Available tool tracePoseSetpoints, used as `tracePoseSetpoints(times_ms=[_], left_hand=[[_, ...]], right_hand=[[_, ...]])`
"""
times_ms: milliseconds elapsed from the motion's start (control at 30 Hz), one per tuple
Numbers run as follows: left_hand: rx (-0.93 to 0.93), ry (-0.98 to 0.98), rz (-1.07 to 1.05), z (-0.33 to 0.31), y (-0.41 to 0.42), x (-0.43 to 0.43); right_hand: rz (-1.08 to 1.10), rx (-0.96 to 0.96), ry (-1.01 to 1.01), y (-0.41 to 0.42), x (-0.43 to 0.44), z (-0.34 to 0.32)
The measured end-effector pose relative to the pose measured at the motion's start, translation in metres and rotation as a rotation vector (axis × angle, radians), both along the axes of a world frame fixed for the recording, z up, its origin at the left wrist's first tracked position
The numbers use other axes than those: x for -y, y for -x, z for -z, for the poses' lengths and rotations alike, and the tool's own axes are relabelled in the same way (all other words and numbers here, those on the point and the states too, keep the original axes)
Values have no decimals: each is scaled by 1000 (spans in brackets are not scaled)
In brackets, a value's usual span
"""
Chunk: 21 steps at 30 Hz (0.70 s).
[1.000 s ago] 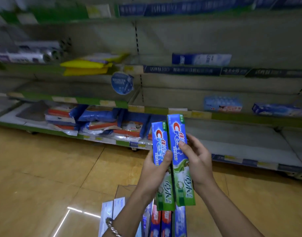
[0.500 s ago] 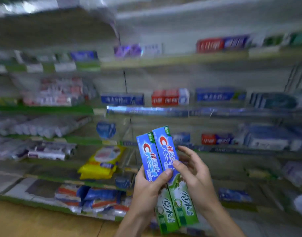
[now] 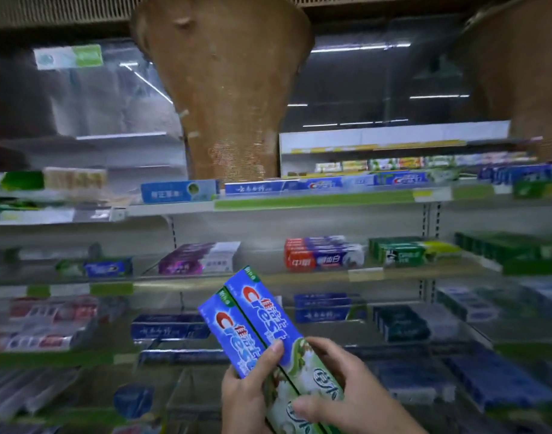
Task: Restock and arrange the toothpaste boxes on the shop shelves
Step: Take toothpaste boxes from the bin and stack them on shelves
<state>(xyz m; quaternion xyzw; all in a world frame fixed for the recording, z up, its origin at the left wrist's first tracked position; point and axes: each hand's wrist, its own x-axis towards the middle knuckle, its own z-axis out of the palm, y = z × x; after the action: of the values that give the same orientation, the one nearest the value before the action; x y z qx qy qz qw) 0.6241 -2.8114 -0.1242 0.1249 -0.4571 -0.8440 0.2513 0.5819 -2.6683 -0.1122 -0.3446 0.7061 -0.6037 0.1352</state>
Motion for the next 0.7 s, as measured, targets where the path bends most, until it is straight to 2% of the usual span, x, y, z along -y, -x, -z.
tracePoseSetpoints(times_ms=[167,333,633,700], left_hand=[[18,-40,-38,-12,41,-39],[1,-68,45,-31,86,-83],[-114,118,180,-40,143,-106],[-80,135,212,-45,154,-101]], right_hand=[[16,7,-63,42,-36,-11],[21,67,-22,87,-79,-29],[108,52,29,144,-119,-49],[123,19,33,150,-117,-52]])
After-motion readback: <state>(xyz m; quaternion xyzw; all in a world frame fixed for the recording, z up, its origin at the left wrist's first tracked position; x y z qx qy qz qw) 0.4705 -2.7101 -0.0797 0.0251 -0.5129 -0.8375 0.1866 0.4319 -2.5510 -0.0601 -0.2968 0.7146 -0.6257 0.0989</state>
